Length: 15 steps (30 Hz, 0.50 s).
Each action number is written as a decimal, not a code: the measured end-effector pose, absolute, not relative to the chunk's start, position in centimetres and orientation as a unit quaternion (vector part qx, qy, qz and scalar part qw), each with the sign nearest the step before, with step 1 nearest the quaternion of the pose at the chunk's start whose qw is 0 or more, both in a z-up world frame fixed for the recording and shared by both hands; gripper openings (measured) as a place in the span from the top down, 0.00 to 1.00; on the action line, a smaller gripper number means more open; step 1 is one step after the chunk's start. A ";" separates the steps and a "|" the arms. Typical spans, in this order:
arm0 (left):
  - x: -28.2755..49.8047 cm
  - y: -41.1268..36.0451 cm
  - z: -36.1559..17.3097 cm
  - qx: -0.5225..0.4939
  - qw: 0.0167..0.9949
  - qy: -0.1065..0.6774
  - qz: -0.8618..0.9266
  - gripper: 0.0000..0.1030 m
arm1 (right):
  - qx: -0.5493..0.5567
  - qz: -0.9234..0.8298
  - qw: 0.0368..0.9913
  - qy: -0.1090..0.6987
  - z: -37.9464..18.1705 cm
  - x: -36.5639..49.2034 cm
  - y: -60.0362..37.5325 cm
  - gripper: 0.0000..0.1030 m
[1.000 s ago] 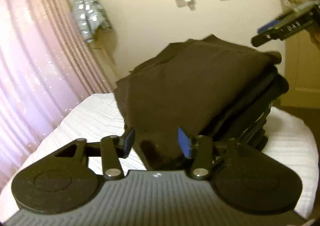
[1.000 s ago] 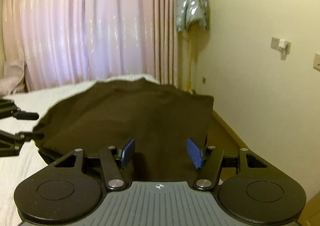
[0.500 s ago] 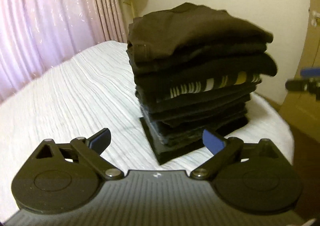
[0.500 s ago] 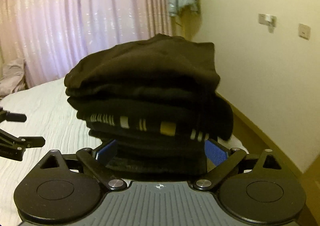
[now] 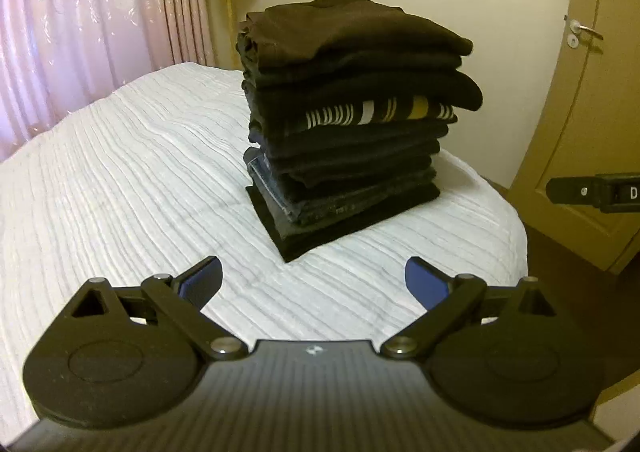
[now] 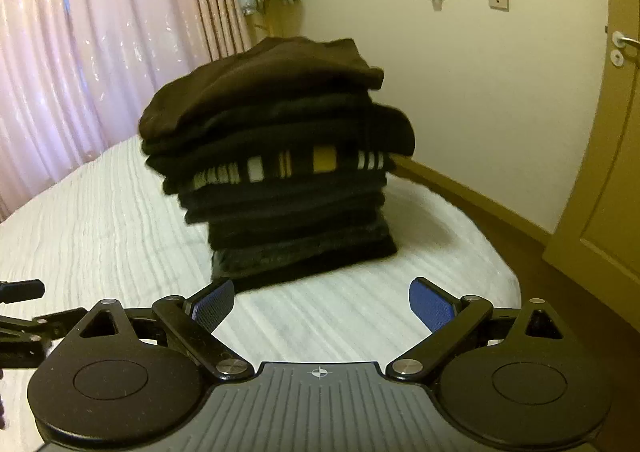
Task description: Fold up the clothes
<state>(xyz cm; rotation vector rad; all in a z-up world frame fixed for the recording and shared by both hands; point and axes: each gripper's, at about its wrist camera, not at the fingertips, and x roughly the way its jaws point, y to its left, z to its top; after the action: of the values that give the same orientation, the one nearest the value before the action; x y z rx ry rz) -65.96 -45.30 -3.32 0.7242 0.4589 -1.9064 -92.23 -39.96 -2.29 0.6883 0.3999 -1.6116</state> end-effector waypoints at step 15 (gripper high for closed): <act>-68.8 -44.4 -1.7 0.280 0.560 0.208 -0.752 0.05 | 0.291 -0.676 0.647 0.199 -1.5 -93.1 -40.2 0.06</act>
<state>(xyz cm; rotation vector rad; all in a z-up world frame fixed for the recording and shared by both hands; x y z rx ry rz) -68.80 -44.39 -1.66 0.6596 0.4905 -1.7719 -93.14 -40.17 -1.47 0.6630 0.4527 -1.5373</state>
